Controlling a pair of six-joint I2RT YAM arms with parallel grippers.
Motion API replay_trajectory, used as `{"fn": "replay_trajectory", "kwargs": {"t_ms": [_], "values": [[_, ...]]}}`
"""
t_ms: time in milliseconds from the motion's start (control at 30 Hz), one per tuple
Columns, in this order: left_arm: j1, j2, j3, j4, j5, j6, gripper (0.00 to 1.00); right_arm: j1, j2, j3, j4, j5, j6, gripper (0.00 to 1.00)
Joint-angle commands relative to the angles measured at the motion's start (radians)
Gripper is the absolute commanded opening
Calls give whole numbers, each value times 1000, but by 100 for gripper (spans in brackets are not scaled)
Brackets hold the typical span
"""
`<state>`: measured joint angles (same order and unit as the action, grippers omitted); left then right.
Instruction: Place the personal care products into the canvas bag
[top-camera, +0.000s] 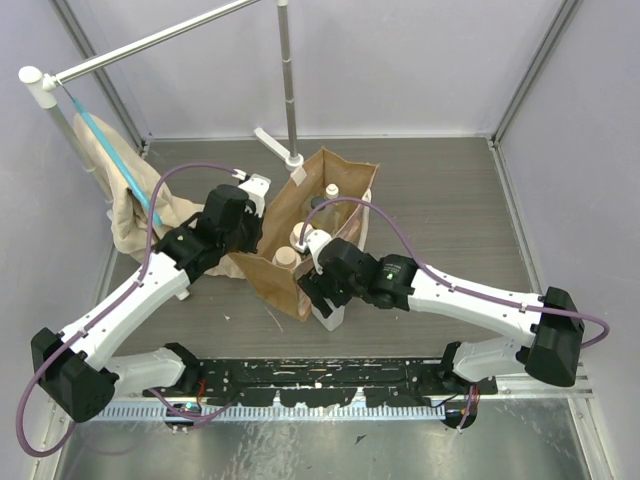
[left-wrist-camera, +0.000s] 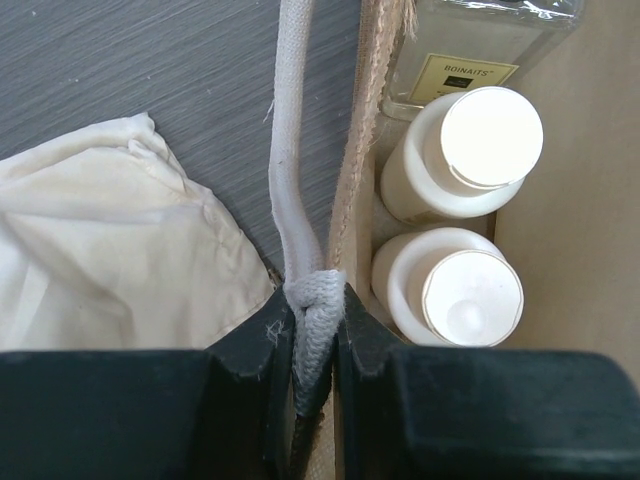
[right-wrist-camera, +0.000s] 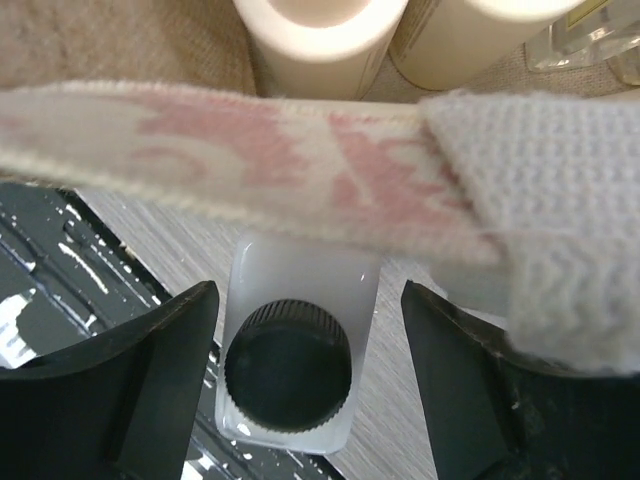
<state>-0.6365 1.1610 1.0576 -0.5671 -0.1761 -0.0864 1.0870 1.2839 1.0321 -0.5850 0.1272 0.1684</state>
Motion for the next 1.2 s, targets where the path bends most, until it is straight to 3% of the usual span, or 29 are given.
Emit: {"fn": "replay_trajectory", "kwargs": {"t_ms": [0,133,367,567,900,1033,1167], "values": [[1,-25,-20,-17,20,-8,21,5,0,-22,107,58,8,77],[2,-21,-20,-15,23,-9,21,5,23,-40,110,52,10,69],[2,-15,-15,-11,28,-12,20,5,15,26,18,72,16,28],[2,-18,-11,-13,20,-22,19,5,-61,191,-177,103,73,9],[2,-14,-13,-10,26,-13,19,5,-29,557,-476,-94,123,1],[2,-8,-5,-8,26,-7,19,6,6,734,-483,-75,109,1],[1,-6,-2,-6,29,-4,19,5,98,1028,-505,-15,34,1]]}}
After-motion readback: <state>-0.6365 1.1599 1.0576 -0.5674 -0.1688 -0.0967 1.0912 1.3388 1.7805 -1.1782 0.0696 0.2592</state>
